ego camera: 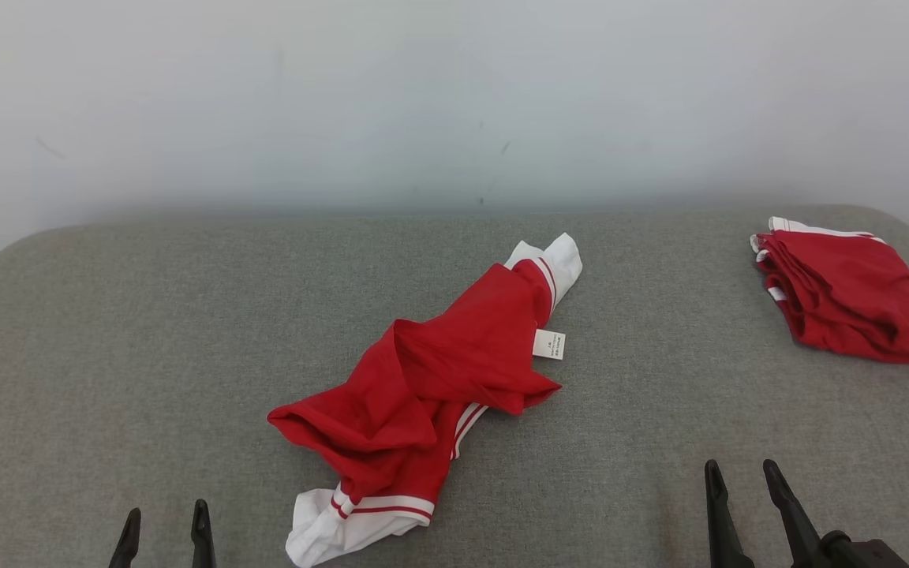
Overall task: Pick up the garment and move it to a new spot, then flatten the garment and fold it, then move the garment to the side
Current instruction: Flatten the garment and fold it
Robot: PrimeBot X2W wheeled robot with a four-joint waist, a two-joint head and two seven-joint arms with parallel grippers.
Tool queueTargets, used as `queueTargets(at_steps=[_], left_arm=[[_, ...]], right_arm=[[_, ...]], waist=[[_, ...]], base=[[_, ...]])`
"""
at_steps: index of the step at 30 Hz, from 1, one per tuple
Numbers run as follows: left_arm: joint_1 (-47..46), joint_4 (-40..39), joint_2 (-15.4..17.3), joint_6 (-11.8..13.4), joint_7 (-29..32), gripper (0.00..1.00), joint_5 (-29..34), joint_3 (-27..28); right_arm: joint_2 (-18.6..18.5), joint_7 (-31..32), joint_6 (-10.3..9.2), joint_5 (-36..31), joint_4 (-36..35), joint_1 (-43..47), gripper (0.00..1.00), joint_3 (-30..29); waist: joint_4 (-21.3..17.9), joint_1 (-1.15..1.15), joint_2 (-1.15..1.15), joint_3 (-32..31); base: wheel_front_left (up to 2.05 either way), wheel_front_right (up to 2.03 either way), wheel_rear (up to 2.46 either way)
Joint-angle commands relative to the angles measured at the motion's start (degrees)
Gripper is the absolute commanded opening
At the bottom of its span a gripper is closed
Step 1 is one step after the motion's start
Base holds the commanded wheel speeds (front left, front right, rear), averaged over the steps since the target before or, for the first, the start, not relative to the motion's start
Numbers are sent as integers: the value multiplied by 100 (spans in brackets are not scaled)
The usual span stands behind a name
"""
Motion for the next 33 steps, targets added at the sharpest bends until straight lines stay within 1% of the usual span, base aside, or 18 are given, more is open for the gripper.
queueTargets(at_steps=[1, 33], left_arm=[[80, 11, -10, 5, -14, 100, 25, -17], [81, -8, -10, 93, -15, 100, 21, -55]], right_arm=[[-2, -11, -11, 33, -12, 10, 100, -2], [-2, -11, -11, 10, 8, 3, 100, 37]], waist=[[-3, 0, 0, -2], [-8, 0, 0, 88]], base=[[0, 0, 0], [0, 0, 0]])
